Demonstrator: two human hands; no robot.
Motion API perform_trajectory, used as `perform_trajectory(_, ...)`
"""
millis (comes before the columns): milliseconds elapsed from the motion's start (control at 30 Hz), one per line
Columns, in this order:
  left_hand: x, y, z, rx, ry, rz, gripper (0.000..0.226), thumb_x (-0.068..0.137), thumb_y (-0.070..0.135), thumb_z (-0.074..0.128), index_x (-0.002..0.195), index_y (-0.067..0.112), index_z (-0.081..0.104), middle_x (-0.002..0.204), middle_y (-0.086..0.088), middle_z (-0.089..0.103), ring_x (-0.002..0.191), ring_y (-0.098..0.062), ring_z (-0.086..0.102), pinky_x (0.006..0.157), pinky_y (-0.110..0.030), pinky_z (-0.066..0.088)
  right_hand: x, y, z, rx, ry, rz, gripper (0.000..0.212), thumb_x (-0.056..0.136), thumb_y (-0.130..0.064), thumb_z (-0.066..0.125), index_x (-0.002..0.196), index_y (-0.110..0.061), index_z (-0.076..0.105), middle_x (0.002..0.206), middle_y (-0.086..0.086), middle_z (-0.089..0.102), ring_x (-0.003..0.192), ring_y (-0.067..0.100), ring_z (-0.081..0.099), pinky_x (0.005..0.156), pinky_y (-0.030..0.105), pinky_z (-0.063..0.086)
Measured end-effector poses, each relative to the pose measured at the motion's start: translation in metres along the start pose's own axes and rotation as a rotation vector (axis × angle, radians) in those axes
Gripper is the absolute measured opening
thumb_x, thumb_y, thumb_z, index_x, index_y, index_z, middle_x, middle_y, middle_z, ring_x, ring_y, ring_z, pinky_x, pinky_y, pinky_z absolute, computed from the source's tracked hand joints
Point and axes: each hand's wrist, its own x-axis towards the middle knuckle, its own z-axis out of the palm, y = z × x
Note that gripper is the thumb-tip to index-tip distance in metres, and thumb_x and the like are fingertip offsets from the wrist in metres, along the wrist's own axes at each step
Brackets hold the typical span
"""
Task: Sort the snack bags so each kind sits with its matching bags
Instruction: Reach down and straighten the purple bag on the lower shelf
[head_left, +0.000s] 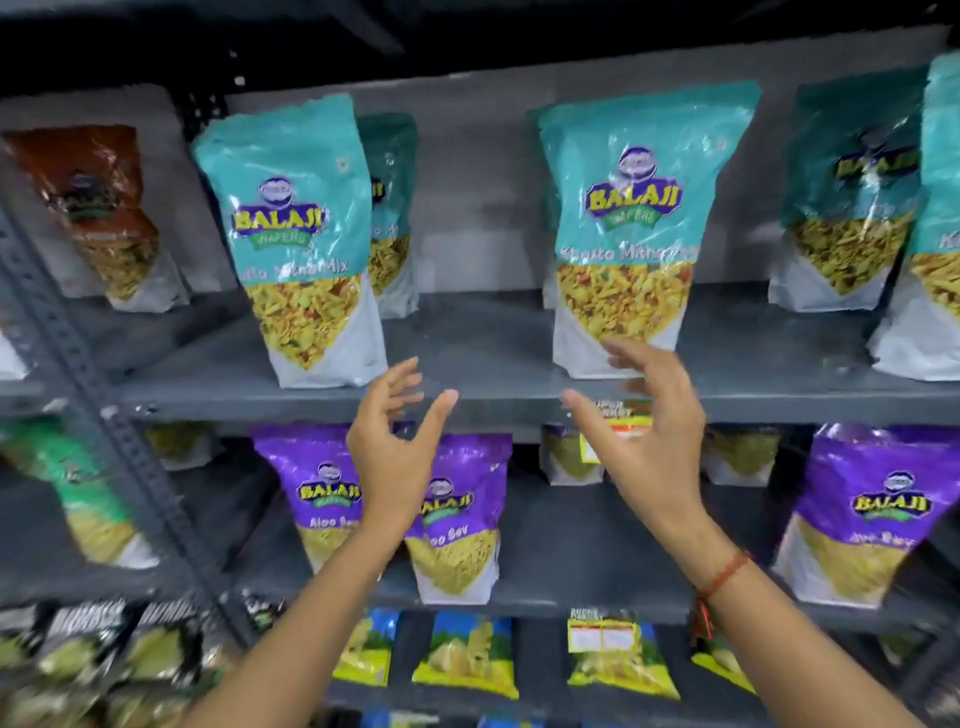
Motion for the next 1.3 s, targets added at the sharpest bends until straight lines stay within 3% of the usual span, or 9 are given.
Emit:
perform_trajectory(133, -0.042, -0.077, -0.028, 0.088, -0.019, -0.194, 0.047, 0.077, 0.040, 0.078, 0.118, 0.025, 0.060, 0.100, 0.005, 0.069, 0.088, -0.016, 0.068, 0.081, -0.032, 0.055, -0.068, 0.035, 0.029, -0.044, -0.223, 0.025, 0.039, 0.078, -0.024, 0.080, 0.113, -0.013, 0.069, 0.107, -0.008, 0.064, 0.101, 0.015, 0.062, 0.088, 0.029, 0.051)
perform_trajectory(233, -0.068, -0.134, -0.041, 0.178, -0.133, -0.371, 0.061, 0.066, 0.053, 0.080, 0.117, 0.026, 0.057, 0.099, 0.000, 0.069, 0.085, -0.014, 0.067, 0.079, -0.033, 0.056, -0.115, 0.080, 0.054, -0.055, -0.423, 0.301, 0.055, 0.076, -0.042, 0.077, 0.126, -0.026, 0.060, 0.113, -0.011, 0.064, 0.102, 0.009, 0.062, 0.083, 0.028, 0.053)
perform_trajectory(400, -0.097, -0.219, -0.039, 0.250, -0.446, -0.701, 0.108, 0.046, 0.070, 0.081, 0.135, 0.022, 0.043, 0.127, -0.009, 0.059, 0.113, -0.026, 0.061, 0.095, -0.047, 0.051, -0.169, 0.157, 0.104, -0.041, -0.822, 0.758, 0.112, 0.056, -0.046, 0.086, 0.149, -0.017, 0.031, 0.144, 0.008, 0.046, 0.131, 0.022, 0.049, 0.105, 0.037, 0.044)
perform_trajectory(533, -0.098, -0.240, -0.030, 0.178, -0.579, -0.829, 0.114, 0.055, 0.049, 0.086, 0.147, 0.014, 0.029, 0.137, 0.005, 0.044, 0.129, -0.017, 0.047, 0.106, -0.042, 0.042, -0.190, 0.181, 0.137, -0.077, -1.010, 0.791, 0.105, 0.046, -0.052, 0.083, 0.136, -0.017, 0.039, 0.129, 0.006, 0.057, 0.121, 0.022, 0.056, 0.088, 0.027, 0.047)
perform_trajectory(633, -0.100, -0.253, -0.026, 0.112, -0.617, -0.840, 0.117, 0.039, 0.063, 0.089, 0.134, 0.014, 0.041, 0.123, 0.004, 0.061, 0.113, -0.004, 0.061, 0.088, -0.022, 0.050, -0.197, 0.190, 0.152, -0.066, -0.968, 0.839, 0.095, 0.055, -0.029, 0.090, 0.135, -0.018, 0.040, 0.117, 0.002, 0.063, 0.102, 0.015, 0.062, 0.065, 0.006, 0.044)
perform_trajectory(700, -0.103, -0.260, -0.024, 0.136, -0.616, -0.833, 0.117, 0.037, 0.067, 0.087, 0.132, 0.015, 0.046, 0.118, -0.001, 0.068, 0.107, -0.011, 0.067, 0.083, -0.023, 0.054, -0.197, 0.193, 0.157, -0.074, -0.926, 0.858, 0.086, 0.059, -0.022, 0.090, 0.132, -0.016, 0.046, 0.108, -0.004, 0.064, 0.095, 0.011, 0.061, 0.060, 0.002, 0.042)
perform_trajectory(1000, -0.108, -0.250, 0.004, 0.325, -0.613, -0.694, 0.079, 0.050, 0.058, 0.083, 0.116, 0.027, 0.055, 0.105, 0.008, 0.074, 0.096, -0.009, 0.071, 0.080, -0.038, 0.058, -0.190, 0.205, 0.132, -0.008, -0.805, 0.945, 0.071, 0.060, -0.006, 0.091, 0.117, -0.019, 0.050, 0.090, -0.022, 0.060, 0.076, -0.010, 0.056, 0.061, 0.001, 0.043)
perform_trajectory(1133, -0.114, -0.244, 0.041, 0.357, -0.609, -0.637, 0.078, 0.044, 0.074, 0.080, 0.106, 0.033, 0.056, 0.095, 0.011, 0.077, 0.094, -0.013, 0.073, 0.075, -0.043, 0.059, -0.176, 0.223, 0.094, -0.019, -0.748, 0.945, 0.079, 0.057, -0.011, 0.094, 0.123, -0.022, 0.052, 0.092, -0.022, 0.063, 0.072, -0.023, 0.059, 0.064, 0.002, 0.045)
perform_trajectory(1300, -0.124, -0.217, 0.093, 0.394, -0.653, -0.558, 0.077, 0.043, 0.077, 0.074, 0.100, 0.028, 0.060, 0.091, 0.008, 0.078, 0.089, -0.016, 0.074, 0.071, -0.038, 0.059, -0.160, 0.247, 0.045, -0.029, -0.703, 0.959, 0.080, 0.057, -0.016, 0.095, 0.121, -0.034, 0.050, 0.107, -0.022, 0.066, 0.097, -0.013, 0.060, 0.077, 0.005, 0.049)
